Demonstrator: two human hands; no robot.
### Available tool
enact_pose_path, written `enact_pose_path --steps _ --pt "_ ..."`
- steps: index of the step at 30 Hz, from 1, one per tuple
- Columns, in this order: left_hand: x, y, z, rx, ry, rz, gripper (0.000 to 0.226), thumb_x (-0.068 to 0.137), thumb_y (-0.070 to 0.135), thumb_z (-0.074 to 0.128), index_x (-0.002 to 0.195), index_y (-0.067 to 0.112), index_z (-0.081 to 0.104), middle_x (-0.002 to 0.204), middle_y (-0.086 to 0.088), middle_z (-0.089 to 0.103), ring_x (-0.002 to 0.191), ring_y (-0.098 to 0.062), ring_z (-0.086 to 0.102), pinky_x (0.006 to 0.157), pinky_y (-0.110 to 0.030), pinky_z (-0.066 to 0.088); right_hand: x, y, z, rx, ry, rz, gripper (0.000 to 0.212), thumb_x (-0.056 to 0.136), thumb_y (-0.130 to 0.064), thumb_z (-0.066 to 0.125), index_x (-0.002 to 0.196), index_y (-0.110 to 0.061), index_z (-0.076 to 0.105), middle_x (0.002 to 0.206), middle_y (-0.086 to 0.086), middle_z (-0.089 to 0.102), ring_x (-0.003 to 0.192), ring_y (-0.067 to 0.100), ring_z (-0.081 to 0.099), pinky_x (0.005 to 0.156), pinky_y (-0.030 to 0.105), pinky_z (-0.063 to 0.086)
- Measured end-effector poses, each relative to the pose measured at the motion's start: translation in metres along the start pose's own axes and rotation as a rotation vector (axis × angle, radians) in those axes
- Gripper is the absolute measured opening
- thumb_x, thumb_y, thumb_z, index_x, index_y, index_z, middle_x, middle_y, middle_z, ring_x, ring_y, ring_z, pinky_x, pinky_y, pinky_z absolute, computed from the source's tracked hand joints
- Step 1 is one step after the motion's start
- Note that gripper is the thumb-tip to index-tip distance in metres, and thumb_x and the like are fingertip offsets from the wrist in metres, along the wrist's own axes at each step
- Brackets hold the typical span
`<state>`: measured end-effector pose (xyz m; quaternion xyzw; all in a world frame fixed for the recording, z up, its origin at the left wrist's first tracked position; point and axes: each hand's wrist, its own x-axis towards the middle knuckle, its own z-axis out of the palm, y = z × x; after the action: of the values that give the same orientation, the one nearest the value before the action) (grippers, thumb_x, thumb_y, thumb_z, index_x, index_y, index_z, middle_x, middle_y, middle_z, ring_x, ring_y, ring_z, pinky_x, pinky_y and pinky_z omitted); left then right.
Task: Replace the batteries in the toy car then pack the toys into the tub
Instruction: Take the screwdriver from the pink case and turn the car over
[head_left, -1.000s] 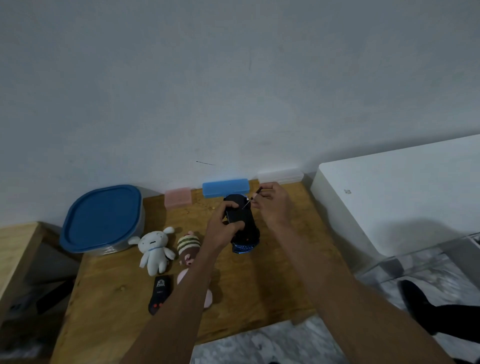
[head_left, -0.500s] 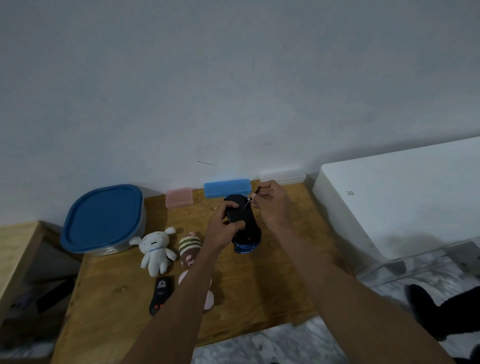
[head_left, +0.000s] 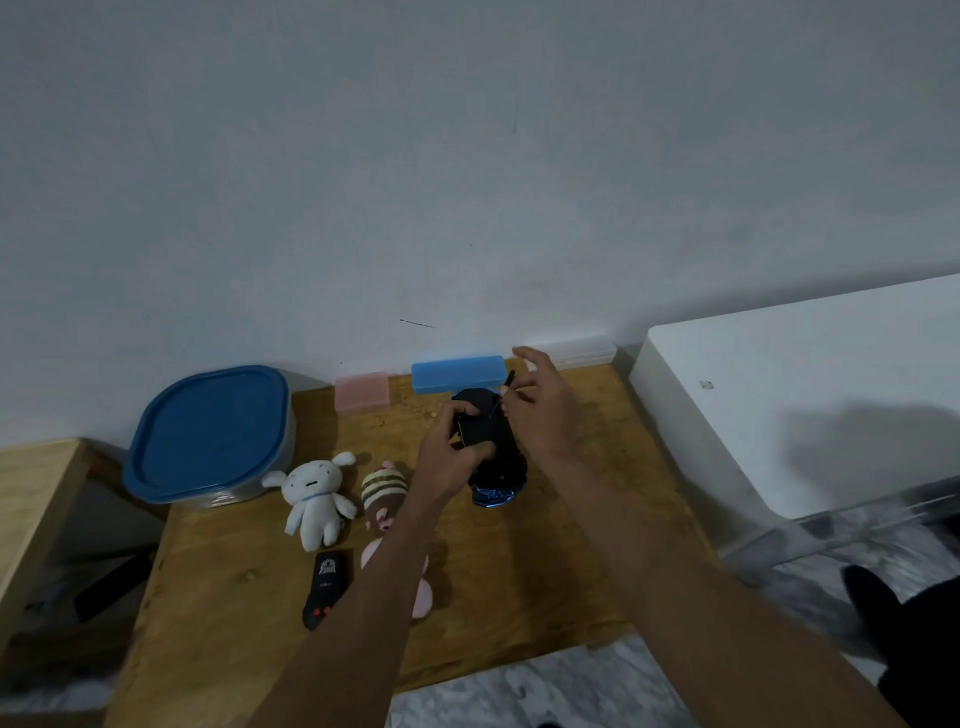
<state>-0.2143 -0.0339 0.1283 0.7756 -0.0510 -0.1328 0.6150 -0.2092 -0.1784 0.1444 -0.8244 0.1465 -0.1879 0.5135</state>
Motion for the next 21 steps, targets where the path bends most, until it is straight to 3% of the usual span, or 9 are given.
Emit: enact_pose_path --steps 5,12,16,18,21 --pt "0.0030 0.0016 -0.0008 -0.019 0.003 0.020 0.043 0.075 0.007 0.069 0.111 0.023 0.053 0.119 -0.001 0.060 0.107 -0.024 0.060 0.085 -0.045 0.059 0.0017 -0.0050 -0.0017 -0.046 0.034 -0.099 0.025 0.087 -0.014 0.076 0.109 -0.017 0.067 0.089 -0.005 0.069 0.079 0.004 0.067 0.070 0.029 0.063" --pt "0.0071 0.0002 0.0009 -0.055 0.025 0.021 0.042 0.079 0.000 0.068 0.112 0.020 0.053 0.115 0.004 0.059 0.105 -0.019 0.061 0.083 -0.044 0.060 0.0059 -0.0026 0.0033 0.047 0.080 -0.080 0.019 0.086 -0.009 0.077 0.105 -0.011 0.073 0.091 0.002 0.074 0.086 0.013 0.073 0.077 0.038 0.064" --pt "0.0090 -0.0001 0.0027 -0.032 0.024 0.049 0.042 0.078 -0.002 0.070 0.110 0.018 0.052 0.113 0.004 0.059 0.106 -0.020 0.061 0.077 -0.034 0.060 0.0037 -0.0040 0.0022 0.024 0.087 -0.137 0.022 0.086 -0.010 0.077 0.108 -0.011 0.075 0.097 0.001 0.075 0.087 0.011 0.071 0.078 0.025 0.061" --pt "0.0097 0.0001 0.0040 -0.023 0.020 0.064 0.042 0.077 -0.003 0.070 0.109 0.017 0.052 0.112 0.004 0.059 0.105 -0.019 0.061 0.072 -0.028 0.058 0.0033 -0.0046 0.0033 -0.009 0.104 -0.161 0.022 0.085 -0.013 0.079 0.106 -0.013 0.075 0.094 -0.001 0.072 0.083 0.010 0.069 0.073 0.016 0.057" --pt "0.0101 -0.0026 0.0035 -0.015 0.022 0.065 0.042 0.077 -0.002 0.070 0.109 0.018 0.052 0.114 0.002 0.059 0.106 -0.018 0.060 0.073 -0.029 0.058 0.0054 -0.0035 0.0026 -0.018 0.133 -0.159 0.024 0.084 -0.009 0.079 0.107 -0.011 0.076 0.086 -0.008 0.069 0.078 0.003 0.066 0.073 0.011 0.055"
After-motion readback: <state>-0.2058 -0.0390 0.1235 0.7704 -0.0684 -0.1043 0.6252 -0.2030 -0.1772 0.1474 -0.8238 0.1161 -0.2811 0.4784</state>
